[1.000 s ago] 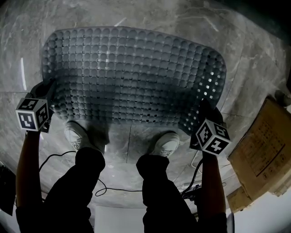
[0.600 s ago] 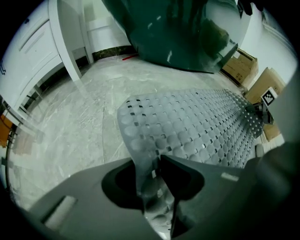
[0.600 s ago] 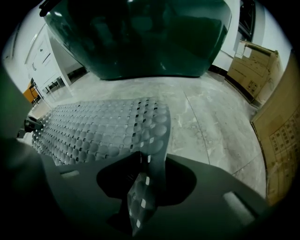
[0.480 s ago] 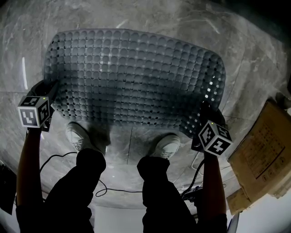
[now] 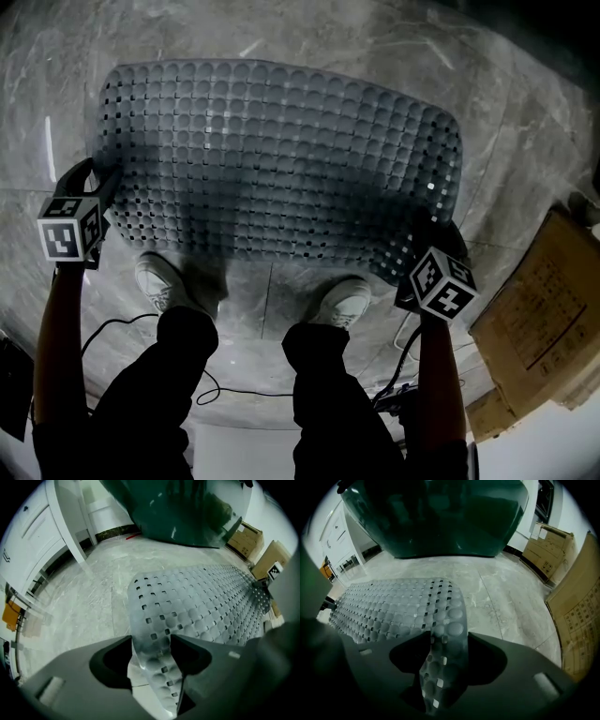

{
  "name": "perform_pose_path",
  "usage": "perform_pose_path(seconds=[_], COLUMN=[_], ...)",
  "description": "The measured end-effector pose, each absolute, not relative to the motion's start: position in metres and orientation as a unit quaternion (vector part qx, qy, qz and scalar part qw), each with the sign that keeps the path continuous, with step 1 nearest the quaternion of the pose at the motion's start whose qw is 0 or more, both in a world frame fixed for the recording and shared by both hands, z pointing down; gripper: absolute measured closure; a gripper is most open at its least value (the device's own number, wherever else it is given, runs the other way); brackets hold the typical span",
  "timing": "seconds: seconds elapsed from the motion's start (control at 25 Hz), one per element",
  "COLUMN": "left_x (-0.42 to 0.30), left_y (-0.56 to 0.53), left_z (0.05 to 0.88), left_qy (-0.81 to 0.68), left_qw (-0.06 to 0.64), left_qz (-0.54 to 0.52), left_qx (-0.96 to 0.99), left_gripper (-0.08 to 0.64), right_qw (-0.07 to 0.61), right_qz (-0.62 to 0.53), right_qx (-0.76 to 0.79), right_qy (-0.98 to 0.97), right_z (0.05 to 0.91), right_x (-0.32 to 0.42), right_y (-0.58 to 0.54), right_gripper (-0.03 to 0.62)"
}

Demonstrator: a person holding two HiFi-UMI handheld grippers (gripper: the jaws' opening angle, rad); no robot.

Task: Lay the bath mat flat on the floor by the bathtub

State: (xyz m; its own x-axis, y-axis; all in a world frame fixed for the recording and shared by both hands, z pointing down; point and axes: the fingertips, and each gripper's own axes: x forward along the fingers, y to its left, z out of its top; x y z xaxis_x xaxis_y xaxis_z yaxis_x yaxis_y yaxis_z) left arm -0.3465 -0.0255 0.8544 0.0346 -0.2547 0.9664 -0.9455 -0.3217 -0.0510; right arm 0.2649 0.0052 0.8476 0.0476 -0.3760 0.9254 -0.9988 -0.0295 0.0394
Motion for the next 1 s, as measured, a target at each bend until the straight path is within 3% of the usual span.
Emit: perform_pose_path(seconds=[0.24,0.56,1.0], left_x=[-0.349,-0.343,-0.322], left_y=[-0.005,0.004,0.012], left_z=[0.876,0.869,0.827], left_qy=[-0.483,-0.488,-0.505], left_qw=[0.332,0.349,0.362], left_qz=[0.508,0.49,0.454], left_qx=[0.631,0.632,0.639], left_gripper=[0.291,0.291,0.332], right_qw=[0.405,0.382,0.335], right_qz=[0.391,0.4,0.418], right_qx=[0.612,0.604,0.58], right_qy=[-0.555,-0.574,-0.614], right_z=[0.869,0.858,0.814], right_x=[0.272,0.254,0.225], right_y=[0.027,0.021,0.013], right_gripper=[0.254,0.267,0.426])
